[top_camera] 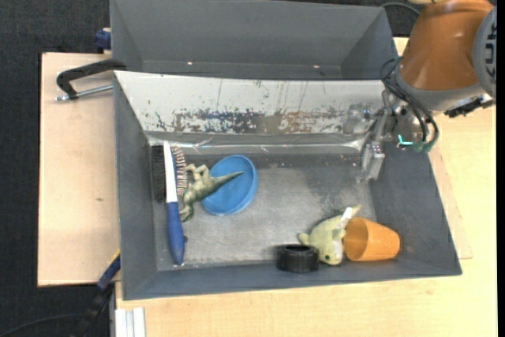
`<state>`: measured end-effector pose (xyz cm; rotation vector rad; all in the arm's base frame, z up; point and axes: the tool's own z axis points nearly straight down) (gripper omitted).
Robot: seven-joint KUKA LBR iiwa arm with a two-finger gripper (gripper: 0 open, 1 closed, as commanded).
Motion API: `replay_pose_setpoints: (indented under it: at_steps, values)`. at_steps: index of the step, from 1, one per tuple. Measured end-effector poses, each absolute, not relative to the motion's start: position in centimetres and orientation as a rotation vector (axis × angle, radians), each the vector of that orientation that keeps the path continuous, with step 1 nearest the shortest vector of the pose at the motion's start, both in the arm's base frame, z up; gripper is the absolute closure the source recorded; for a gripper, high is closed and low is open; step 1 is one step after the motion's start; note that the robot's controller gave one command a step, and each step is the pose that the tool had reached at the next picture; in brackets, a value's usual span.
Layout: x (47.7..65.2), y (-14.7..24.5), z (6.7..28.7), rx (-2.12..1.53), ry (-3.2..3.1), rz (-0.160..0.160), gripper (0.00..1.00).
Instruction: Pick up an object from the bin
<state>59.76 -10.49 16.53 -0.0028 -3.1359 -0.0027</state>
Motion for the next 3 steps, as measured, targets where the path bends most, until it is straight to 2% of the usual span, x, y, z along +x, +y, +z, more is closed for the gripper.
replay_pose_setpoints:
  at_steps: [1, 2, 3]
  values:
    - [53.77, -10.6, 7.99, 0.708, -3.071, 0.005, 0.0]
    - [53.46, -10.08, 7.49, 0.757, -3.069, 0.012, 0.0]
    - [53.39, -10.02, 7.41, 0.759, -3.068, 0.011, 1.0]
